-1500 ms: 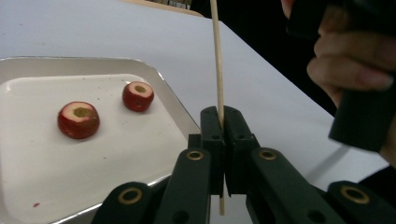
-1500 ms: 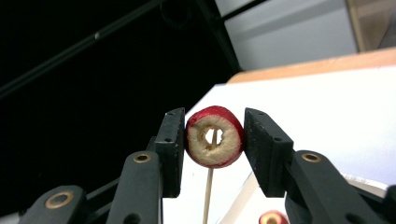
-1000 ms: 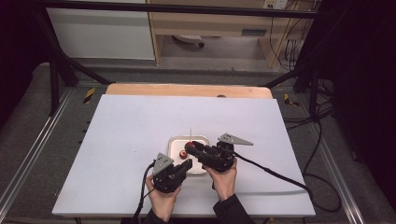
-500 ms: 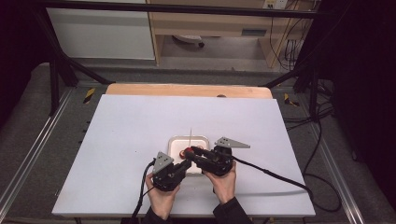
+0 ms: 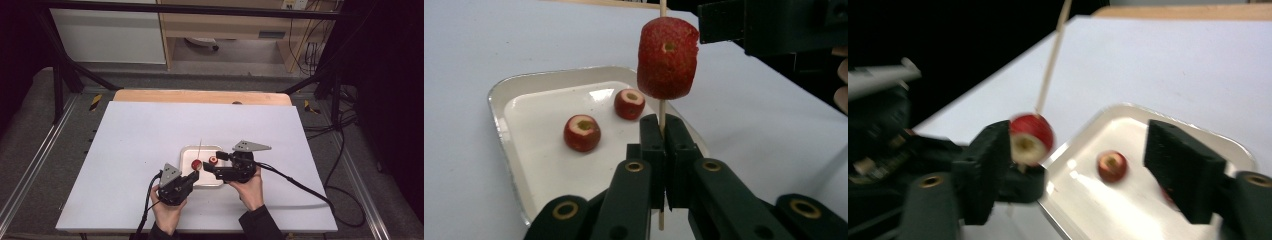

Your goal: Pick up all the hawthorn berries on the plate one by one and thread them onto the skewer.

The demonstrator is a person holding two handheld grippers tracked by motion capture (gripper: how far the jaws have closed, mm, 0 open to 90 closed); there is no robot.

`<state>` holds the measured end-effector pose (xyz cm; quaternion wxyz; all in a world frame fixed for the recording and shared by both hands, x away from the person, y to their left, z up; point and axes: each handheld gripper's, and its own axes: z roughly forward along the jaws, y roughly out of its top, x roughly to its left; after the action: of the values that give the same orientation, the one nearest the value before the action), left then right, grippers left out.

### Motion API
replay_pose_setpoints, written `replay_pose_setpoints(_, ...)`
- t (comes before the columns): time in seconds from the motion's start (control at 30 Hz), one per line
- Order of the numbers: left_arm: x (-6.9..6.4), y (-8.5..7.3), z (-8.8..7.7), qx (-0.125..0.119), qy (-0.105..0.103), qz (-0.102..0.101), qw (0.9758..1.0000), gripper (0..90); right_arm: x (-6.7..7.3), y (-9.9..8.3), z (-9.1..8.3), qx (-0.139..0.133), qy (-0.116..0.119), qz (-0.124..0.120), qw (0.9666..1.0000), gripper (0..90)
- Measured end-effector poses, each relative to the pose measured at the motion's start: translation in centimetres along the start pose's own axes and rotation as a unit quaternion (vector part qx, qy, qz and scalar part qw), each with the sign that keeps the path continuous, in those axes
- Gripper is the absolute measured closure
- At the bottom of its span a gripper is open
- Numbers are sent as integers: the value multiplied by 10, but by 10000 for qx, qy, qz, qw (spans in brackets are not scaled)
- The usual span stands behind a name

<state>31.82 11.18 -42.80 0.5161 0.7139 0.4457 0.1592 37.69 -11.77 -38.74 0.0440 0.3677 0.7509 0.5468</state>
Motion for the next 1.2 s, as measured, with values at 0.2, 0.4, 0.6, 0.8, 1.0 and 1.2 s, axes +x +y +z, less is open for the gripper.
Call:
replay_pose_setpoints(0.2, 4, -5, -5, 46, 20, 117, 9999, 883, -10, 0, 1, 648, -290, -676, 9952, 135)
replay_pose_setpoints(0.4, 9, -11, -9, 123, -13, 267, 9996, 883, -19, 4, 2, 1162, -350, -977, 9878, 81)
replay_pose_setpoints(0.6, 13, -13, -12, 177, 7, 308, 9994, 882, -26, 8, 2, 1377, -417, -1261, 9815, 62)
replay_pose_setpoints(0.8, 16, -15, -15, 250, 26, 356, 9991, 883, -32, 14, 5, 1585, -533, -1578, 9732, 53)
replay_pose_setpoints(1.0, 20, -17, -15, 313, 62, 392, 9987, 882, -41, 23, 13, 1970, -640, -1845, 9608, 73)
replay_pose_setpoints(1.2, 22, -18, -16, 352, 82, 418, 9985, 882, -45, 30, 32, 2437, -573, -1987, 9475, 132)
